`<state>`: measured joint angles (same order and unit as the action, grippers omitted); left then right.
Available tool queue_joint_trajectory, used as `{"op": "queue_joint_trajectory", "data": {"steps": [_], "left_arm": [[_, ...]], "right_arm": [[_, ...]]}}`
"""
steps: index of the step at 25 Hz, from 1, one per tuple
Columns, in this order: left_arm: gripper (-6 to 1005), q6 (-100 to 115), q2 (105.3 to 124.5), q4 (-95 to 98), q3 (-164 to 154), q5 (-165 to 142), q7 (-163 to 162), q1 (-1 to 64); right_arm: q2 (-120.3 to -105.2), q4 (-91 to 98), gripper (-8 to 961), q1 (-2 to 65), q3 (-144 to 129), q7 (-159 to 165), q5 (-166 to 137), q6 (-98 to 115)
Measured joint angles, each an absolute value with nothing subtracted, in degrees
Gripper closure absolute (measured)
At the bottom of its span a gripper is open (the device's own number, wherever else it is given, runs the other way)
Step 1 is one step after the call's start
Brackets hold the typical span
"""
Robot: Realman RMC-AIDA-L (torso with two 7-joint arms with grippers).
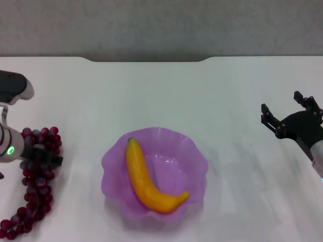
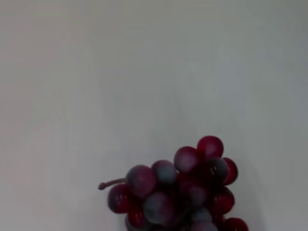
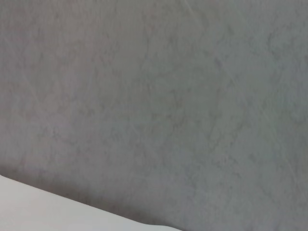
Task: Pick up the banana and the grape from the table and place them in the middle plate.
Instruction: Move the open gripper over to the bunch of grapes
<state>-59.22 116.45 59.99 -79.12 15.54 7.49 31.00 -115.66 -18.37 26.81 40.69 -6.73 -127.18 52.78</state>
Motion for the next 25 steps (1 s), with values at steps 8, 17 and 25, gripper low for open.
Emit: {"op": "queue_joint_trajectory", "data": {"steps": [8, 17, 25], "left_arm": [[117, -57.05, 116.45, 56.52, -79.24, 16.51, 7.74, 31.87], [119, -53.96, 116.45, 51.98, -79.34, 16.53, 7.68, 33.23], [120, -51.92, 116.45, 50.48, -79.3, 16.27, 7.35, 33.29]], "right_arm": [[-115.64, -18.37, 70, 26.85, 40.69, -6.76, -127.18, 52.88], [-115.69, -18.37, 70, 27.11, 40.52, -6.82, -127.18, 52.79], [-115.66, -18.37, 70, 27.08, 40.52, -6.77, -127.18, 52.74]]}}
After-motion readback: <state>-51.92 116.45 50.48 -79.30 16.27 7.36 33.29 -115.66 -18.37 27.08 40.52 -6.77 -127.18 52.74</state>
